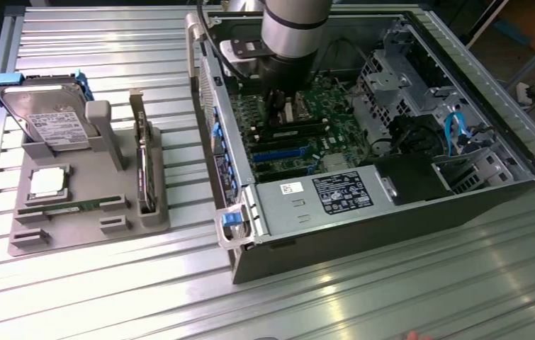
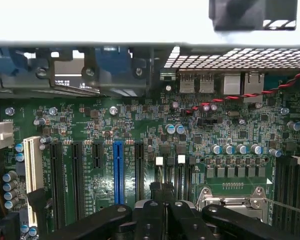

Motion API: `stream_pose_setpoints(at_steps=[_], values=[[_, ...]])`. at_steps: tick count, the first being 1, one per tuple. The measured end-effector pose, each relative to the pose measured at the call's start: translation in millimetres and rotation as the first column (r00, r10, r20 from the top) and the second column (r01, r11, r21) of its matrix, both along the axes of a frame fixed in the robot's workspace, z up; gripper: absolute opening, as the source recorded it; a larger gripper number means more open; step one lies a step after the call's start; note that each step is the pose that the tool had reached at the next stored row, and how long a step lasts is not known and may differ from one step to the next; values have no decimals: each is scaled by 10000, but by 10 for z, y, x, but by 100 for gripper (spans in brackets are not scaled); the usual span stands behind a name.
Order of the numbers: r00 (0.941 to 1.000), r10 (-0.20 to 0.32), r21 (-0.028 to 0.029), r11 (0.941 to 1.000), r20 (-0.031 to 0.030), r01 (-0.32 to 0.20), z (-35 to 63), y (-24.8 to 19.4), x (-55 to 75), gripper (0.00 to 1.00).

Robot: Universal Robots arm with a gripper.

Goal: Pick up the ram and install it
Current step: 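Press down the ram until it locks into place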

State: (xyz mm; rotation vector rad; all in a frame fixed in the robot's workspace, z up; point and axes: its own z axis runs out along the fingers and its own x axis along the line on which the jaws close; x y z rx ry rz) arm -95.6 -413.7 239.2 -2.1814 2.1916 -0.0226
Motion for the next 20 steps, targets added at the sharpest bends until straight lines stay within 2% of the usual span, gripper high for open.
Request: stream_pose_setpoints(at_steps=[4, 5, 7, 8, 20], values=[[10000, -1, -2, 10000, -6, 1, 1, 0, 1, 11], [10000, 0, -2, 10000, -29, 0, 1, 0, 8, 11], [9997, 0, -1, 10000, -248, 0, 0, 0, 46, 11], [9996, -1, -1, 10000, -292, 1, 0, 0, 53, 11], [9996, 0, 1, 10000, -297, 0, -17, 0, 1, 11]])
